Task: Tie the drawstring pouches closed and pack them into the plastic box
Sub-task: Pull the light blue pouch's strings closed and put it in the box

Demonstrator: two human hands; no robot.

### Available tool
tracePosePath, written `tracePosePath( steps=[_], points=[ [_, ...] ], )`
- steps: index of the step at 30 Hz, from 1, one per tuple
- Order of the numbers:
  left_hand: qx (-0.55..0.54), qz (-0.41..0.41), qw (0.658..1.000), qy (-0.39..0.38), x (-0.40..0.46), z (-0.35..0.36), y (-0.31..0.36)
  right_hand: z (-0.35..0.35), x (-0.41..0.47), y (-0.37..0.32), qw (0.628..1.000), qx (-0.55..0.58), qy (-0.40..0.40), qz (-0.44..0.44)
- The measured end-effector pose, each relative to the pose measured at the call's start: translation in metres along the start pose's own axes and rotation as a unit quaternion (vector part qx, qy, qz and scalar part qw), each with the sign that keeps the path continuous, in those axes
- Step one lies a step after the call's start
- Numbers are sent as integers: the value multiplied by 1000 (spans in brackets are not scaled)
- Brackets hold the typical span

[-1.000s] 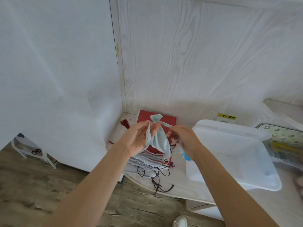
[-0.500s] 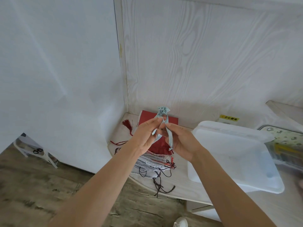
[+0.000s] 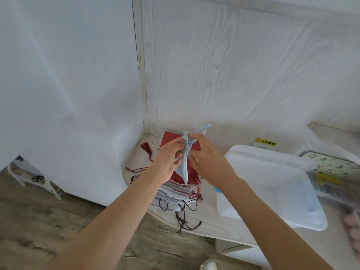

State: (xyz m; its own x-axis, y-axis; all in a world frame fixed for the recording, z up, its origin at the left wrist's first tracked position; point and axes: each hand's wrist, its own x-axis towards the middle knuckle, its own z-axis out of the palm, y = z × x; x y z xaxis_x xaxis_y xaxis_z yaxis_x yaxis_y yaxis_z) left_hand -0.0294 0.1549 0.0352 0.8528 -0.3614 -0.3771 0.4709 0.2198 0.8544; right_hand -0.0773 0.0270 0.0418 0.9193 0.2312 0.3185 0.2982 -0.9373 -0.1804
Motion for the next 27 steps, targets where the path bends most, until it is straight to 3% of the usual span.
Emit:
tracePosePath(
  steps=[4, 10, 19, 23, 27],
  points=[
    [15, 52, 995, 80, -2, 6, 2, -6, -6, 3, 996, -40, 21, -78],
    [-6, 98, 991, 85, -10, 14, -1, -5, -7, 4, 994, 4, 36, -108],
    [26, 0, 998, -60, -8, 3, 4, -4, -11, 12, 994, -19, 3, -110],
    [116, -7, 991, -69, -7, 0, 12, -1, -14, 15, 995, 17, -11, -102],
    [150, 13, 987, -63, -9, 3, 20, 1, -14, 18, 994, 107, 19, -20]
  ],
)
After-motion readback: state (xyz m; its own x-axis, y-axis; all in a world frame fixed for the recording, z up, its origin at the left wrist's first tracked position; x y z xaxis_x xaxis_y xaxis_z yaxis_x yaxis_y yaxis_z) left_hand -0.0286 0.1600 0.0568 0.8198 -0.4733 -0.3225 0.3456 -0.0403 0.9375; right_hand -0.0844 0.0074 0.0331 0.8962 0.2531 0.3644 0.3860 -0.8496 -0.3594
